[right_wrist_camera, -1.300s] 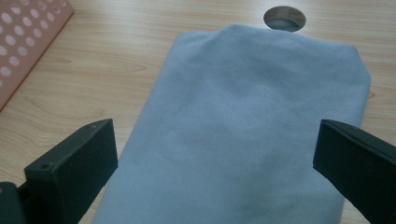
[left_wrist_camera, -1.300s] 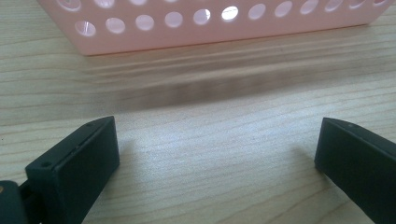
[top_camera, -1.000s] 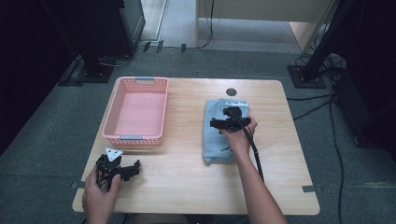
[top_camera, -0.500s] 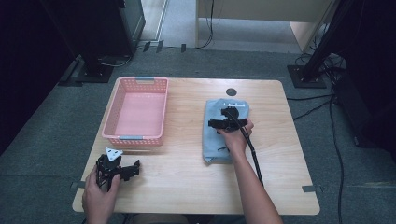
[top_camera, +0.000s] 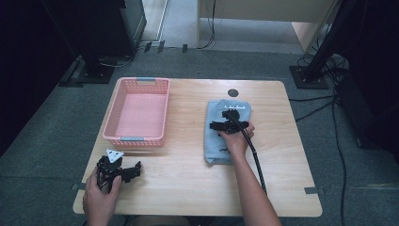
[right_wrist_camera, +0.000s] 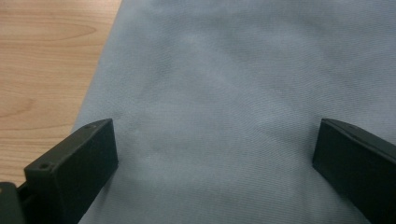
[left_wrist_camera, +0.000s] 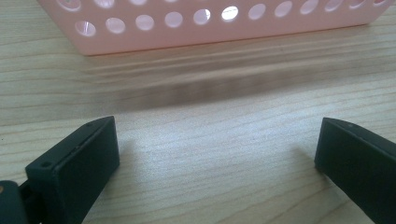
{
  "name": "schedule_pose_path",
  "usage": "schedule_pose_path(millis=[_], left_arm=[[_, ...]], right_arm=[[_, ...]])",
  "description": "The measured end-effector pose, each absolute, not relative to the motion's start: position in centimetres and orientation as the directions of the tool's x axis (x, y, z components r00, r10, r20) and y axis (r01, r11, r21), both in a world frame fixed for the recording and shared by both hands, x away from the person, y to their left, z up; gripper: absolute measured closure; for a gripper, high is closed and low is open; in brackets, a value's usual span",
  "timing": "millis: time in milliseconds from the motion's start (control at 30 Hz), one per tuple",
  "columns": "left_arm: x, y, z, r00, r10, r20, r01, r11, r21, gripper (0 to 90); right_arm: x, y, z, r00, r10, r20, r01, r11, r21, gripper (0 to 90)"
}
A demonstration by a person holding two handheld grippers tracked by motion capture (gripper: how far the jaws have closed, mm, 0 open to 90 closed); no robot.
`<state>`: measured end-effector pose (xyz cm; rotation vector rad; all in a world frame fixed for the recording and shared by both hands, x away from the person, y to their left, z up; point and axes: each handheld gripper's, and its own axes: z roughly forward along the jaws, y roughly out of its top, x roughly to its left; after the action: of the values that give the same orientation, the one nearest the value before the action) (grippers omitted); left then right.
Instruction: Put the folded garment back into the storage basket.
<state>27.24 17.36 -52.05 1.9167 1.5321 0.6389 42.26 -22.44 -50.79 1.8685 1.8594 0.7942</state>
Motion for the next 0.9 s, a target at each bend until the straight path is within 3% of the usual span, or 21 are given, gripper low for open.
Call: schedule_pose_path(millis=[200,400,467,567,600,667,800,900], left_arm=[[27.2,17.4,-52.0,0.219,0.976,0.003,0.688,-0.157,0.708,0.0],[27.2,17.3,-52.1,0.217,0.976,0.003,0.689,-0.156,0.708,0.0],[27.2,17.3,-52.1,0.217,0.976,0.004,0.688,-0.155,0.709,0.0],[27.2,17.3,-52.1,0.218,0.976,0.004,0.688,-0.157,0.708,0.0],[27.2,17.3,-52.1,0.217,0.976,0.003,0.688,-0.155,0.709,0.0],[27.2,17.3,-52.1,0.218,0.976,0.004,0.688,-0.157,0.708,0.0],[27.2,17.3,-52.1,0.218,0.976,0.004,0.688,-0.156,0.708,0.0],[27.2,17.4,-52.1,0.217,0.976,0.002,0.688,-0.154,0.709,0.0]], right_arm=[[41.9,-21.4,-51.5,-0.047,0.999,0.009,0.758,0.030,0.652,0.0],[42.0,-21.4,-51.6,-0.061,0.998,0.001,0.759,0.045,0.650,0.3],[41.9,-21.6,-51.5,-0.043,0.999,0.004,0.751,0.030,0.660,8.6],[41.5,-22.2,-51.4,0.000,1.000,0.006,0.722,-0.004,0.692,30.7],[41.5,-22.2,-51.4,0.000,1.000,0.006,0.722,-0.004,0.692,30.7],[41.0,-23.0,-51.3,0.034,0.999,0.004,0.702,-0.027,0.712,52.1],[40.9,-23.3,-51.3,0.031,0.999,-0.007,0.696,-0.017,0.718,59.0],[40.8,-23.3,-51.2,0.043,0.999,-0.017,0.696,-0.018,0.717,71.0]])
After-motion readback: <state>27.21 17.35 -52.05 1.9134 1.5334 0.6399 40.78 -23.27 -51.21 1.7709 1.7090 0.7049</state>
